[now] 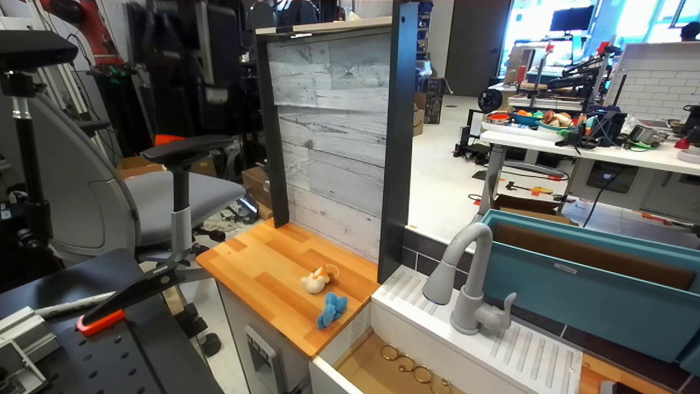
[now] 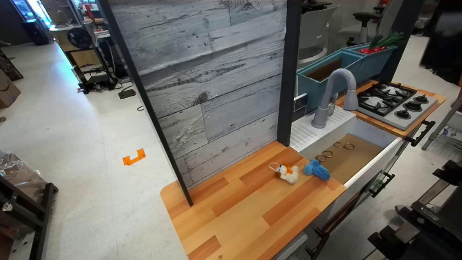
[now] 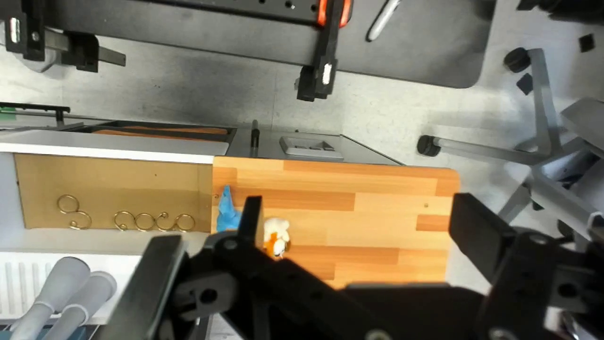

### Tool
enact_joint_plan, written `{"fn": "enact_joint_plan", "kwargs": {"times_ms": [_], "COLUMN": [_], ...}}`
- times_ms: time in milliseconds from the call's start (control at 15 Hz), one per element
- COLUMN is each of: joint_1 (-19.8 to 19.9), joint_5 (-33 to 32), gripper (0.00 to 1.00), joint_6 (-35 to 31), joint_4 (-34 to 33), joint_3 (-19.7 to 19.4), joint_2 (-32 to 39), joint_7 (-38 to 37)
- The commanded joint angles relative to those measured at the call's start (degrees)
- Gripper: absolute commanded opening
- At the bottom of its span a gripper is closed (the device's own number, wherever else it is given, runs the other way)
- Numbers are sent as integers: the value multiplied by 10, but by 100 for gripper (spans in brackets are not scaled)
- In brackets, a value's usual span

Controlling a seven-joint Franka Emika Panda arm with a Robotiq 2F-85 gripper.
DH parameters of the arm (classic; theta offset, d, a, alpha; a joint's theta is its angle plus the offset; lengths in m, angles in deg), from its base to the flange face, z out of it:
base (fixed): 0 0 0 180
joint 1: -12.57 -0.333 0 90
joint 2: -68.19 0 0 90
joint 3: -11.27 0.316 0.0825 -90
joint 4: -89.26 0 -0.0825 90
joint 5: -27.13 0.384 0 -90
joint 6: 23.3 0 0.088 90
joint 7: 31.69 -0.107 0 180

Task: Move the teddy bear to the left

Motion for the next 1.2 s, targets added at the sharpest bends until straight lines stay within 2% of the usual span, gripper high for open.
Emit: {"fn": "enact_joint_plan", "kwargs": {"times_ms": [0, 267, 600, 1133], "joint_1": [7, 0, -12, -63], "joint_5": [-87, -151, -163, -178], "gripper": [100, 100, 100, 100], "joint_6": [-89, -140, -188, -277], "joint_4": [-41, -95, -182, -294], "joint_3": [8, -19, -44, -90], "joint_2": [129, 251, 372, 516], "joint_7": [-51, -83, -81, -95]}}
